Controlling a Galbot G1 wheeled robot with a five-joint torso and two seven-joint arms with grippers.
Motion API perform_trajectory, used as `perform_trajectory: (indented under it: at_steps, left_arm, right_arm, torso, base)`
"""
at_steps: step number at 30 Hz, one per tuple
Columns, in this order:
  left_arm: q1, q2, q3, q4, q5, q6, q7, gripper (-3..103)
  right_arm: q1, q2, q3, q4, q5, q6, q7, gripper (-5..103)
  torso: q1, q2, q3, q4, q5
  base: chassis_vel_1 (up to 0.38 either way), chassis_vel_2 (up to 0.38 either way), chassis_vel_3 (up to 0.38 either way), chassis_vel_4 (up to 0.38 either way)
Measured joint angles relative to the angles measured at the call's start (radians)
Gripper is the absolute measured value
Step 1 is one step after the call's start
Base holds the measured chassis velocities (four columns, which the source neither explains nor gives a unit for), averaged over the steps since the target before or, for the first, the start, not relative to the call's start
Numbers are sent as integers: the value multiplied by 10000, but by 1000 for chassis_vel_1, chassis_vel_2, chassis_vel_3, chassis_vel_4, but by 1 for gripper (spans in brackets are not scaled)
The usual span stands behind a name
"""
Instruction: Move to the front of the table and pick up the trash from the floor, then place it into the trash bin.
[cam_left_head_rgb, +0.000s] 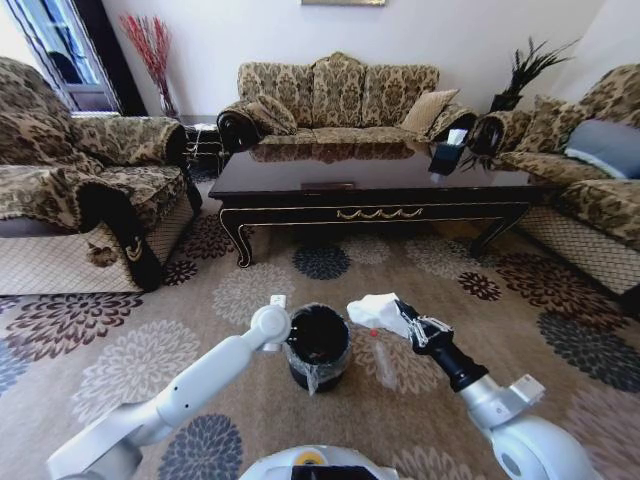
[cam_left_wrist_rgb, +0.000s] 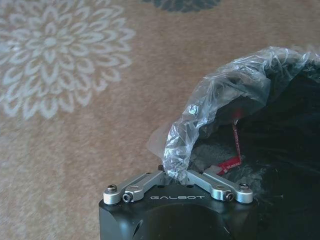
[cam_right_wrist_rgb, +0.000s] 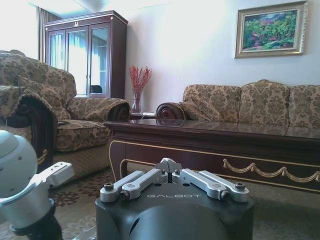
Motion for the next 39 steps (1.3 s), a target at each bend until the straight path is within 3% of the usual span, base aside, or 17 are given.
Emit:
perform_trajectory:
  at_steps: [11,26,39]
  left_arm:
    - [-547,-718,628,356,-83,0,-124,0]
    - [-875,-1112,1051,549,-144,0,-140,0]
    - [-728,-1030,1128,397,-116,0,-151,0]
  right_arm:
    - [-232,290,-1024,-168,-911,58,-115,0]
    - [-620,718,-1167,42,-1524,96,-282,-3]
    - [-682,732,-1169,-5,-1548,111,-289,44]
  torso:
    - [0,0,0,-2,1]
    - [0,0,0,0,0]
    - [0,0,0,0,0]
  base:
    - [0,0,0,0]
    - [0,0,0,0]
    - [0,0,0,0]
